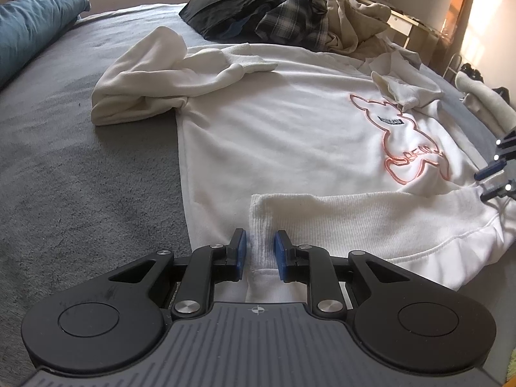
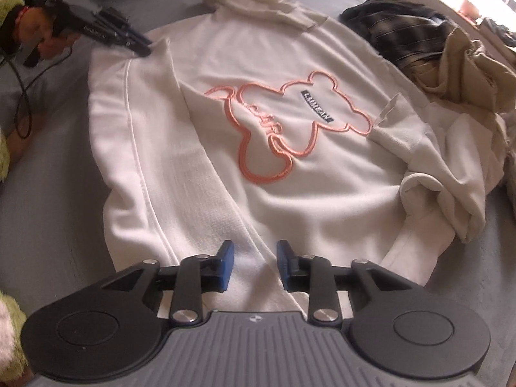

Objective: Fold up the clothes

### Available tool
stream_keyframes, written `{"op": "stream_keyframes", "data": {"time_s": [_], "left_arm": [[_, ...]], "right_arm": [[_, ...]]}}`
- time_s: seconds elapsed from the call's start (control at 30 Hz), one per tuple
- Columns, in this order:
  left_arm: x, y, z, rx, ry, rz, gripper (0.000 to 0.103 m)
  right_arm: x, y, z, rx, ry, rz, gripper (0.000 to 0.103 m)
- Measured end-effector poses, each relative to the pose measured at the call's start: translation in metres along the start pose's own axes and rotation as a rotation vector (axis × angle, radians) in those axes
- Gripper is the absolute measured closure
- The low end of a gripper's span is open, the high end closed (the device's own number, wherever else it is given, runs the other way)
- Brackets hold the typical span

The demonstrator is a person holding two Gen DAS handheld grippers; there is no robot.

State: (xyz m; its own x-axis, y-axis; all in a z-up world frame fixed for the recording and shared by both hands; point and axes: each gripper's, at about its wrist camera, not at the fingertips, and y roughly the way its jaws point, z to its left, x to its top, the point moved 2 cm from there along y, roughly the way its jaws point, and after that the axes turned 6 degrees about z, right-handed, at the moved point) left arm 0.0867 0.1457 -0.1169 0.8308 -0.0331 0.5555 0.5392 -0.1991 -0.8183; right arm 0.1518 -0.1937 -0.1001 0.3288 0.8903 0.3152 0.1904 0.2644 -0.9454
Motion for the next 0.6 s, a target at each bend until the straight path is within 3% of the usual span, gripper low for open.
{"op": "stream_keyframes", "data": {"time_s": [0.43, 0.6], "left_arm": [[0.0, 0.0, 0.001, -0.001, -0.006, 0.003, 0.082], [0.001, 0.0, 0.0, 0.004, 0.001, 0.004, 0.082]], "right_arm": [[0.002, 0.011, 0.0, 0.046, -0.036, 0.031, 0.073], [0.003, 0.009, 0.003, 0.042, -0.049, 0.042, 0.086]]}}
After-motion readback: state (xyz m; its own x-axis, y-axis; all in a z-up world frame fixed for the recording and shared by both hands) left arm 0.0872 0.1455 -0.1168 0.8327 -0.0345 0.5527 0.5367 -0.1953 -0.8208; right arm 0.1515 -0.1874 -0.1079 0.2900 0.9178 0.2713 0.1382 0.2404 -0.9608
